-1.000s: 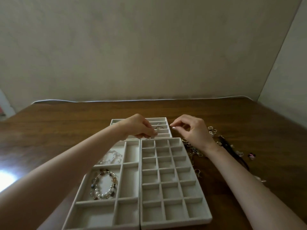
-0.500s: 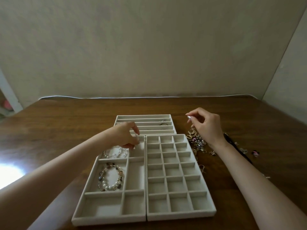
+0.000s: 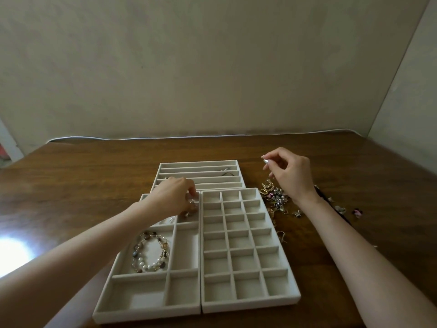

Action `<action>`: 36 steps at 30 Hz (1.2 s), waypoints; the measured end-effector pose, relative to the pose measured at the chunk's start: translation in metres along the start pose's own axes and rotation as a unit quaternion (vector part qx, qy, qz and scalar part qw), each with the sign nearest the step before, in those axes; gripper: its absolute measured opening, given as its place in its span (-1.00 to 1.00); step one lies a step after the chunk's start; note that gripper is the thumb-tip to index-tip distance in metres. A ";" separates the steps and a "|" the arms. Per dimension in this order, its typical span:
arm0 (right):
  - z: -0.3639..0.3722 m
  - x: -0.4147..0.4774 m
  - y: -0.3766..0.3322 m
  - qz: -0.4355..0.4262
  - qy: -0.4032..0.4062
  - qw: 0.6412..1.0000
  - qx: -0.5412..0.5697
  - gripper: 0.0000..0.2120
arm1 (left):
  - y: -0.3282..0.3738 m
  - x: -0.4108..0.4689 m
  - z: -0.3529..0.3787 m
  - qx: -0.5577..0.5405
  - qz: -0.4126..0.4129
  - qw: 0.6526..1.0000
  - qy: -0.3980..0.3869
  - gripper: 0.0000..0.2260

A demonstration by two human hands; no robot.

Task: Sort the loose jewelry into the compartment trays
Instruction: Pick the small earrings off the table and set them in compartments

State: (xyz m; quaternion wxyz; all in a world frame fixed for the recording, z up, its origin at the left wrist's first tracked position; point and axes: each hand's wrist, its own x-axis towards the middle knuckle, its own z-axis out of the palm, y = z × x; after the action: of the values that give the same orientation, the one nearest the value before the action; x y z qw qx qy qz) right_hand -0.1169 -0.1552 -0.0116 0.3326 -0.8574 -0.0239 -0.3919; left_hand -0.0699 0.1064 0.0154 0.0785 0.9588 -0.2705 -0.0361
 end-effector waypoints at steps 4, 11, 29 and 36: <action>-0.002 0.001 0.000 0.000 0.007 1.000 0.002 -0.89 | -0.001 -0.001 0.003 0.044 -0.007 0.999 0.021 -0.82; -0.006 0.003 0.000 0.004 0.013 1.000 -0.003 -0.91 | -0.001 0.003 0.001 0.047 -0.020 0.999 0.009 -0.71; -0.034 0.010 -0.027 0.172 -0.532 0.814 -0.156 -0.63 | 0.072 0.032 -0.003 -0.051 0.092 0.991 0.078 -0.82; -0.035 0.009 -0.028 0.186 -0.518 0.828 -0.104 -0.81 | 0.081 0.039 0.006 -0.158 0.127 0.975 0.087 -0.91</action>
State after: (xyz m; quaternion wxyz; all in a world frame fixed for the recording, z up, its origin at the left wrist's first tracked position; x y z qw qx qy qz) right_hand -0.1423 -0.1563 0.0268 0.2465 -0.9524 0.0085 0.1794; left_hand -0.0791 0.0165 0.0224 0.2567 0.8916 -0.3726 0.0155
